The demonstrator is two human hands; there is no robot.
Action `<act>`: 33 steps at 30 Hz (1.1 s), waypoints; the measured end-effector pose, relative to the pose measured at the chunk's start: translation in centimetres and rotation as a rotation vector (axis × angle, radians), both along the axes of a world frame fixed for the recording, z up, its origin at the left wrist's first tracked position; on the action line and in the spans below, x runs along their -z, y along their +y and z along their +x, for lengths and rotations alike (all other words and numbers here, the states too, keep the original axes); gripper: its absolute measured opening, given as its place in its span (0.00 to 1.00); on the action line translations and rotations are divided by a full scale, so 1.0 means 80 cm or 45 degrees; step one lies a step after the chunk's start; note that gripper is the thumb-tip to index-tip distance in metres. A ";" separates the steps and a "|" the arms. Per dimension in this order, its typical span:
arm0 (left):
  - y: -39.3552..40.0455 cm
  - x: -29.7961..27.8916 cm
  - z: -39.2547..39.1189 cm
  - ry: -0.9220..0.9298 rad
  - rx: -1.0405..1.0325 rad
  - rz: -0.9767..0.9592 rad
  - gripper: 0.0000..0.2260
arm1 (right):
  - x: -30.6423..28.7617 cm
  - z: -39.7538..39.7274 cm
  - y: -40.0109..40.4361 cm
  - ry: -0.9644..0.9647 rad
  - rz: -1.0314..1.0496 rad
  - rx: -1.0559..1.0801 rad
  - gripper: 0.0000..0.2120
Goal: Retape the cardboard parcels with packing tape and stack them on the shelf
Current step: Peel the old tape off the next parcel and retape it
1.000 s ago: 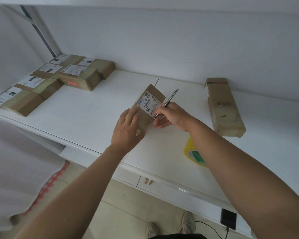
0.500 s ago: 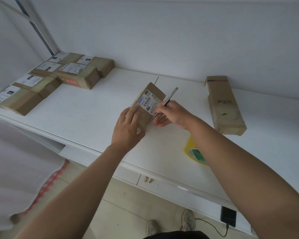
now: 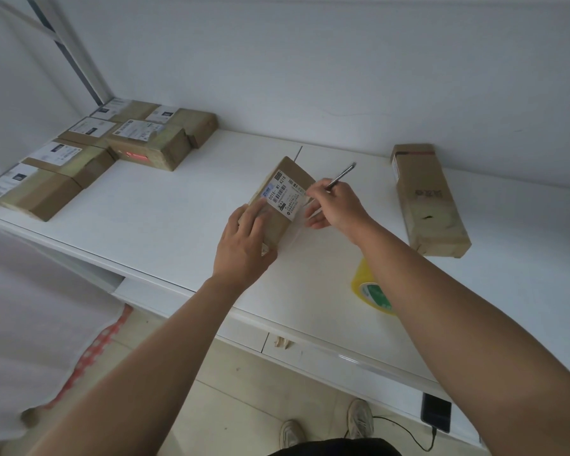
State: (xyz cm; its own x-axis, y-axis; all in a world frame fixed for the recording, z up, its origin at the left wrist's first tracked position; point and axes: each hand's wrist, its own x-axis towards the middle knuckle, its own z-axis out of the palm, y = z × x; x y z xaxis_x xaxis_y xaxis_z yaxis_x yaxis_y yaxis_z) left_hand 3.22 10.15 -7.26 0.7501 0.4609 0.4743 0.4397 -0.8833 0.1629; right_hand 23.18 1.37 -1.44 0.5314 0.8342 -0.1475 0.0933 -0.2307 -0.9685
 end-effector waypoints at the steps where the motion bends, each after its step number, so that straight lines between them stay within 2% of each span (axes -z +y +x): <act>1: -0.001 0.000 0.000 -0.003 -0.001 0.000 0.31 | 0.001 0.002 0.000 -0.068 -0.021 0.016 0.08; 3: -0.001 -0.001 0.000 -0.001 -0.001 0.011 0.31 | 0.004 0.002 0.000 -0.172 -0.128 -0.061 0.07; 5: -0.001 -0.001 0.001 -0.001 0.008 0.019 0.31 | 0.006 -0.001 -0.003 -0.176 -0.278 -0.257 0.03; 7: -0.001 -0.002 0.001 -0.005 0.016 0.014 0.32 | 0.005 -0.004 -0.006 -0.171 -0.398 -0.460 0.08; 10: -0.001 -0.003 0.000 0.013 -0.012 -0.017 0.32 | 0.004 -0.006 -0.006 -0.201 -0.366 -0.610 0.14; 13: -0.001 -0.006 0.001 0.014 -0.044 -0.035 0.34 | 0.003 -0.006 -0.004 -0.207 -0.283 -0.589 0.19; 17: -0.007 -0.009 0.005 0.011 -0.071 -0.027 0.32 | 0.000 -0.005 -0.006 -0.191 -0.218 -0.551 0.15; 33: -0.019 -0.003 0.023 0.029 -0.245 0.035 0.27 | 0.004 0.002 -0.008 -0.266 -0.190 -0.478 0.16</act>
State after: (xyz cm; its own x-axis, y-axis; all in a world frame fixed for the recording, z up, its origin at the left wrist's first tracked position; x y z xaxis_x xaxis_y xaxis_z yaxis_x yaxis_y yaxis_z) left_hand 5.02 8.61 -6.99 0.6602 0.5838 0.4725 0.6040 -0.7866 0.1279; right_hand 23.37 0.75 -1.79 0.2273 0.9525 -0.2027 0.3868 -0.2793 -0.8789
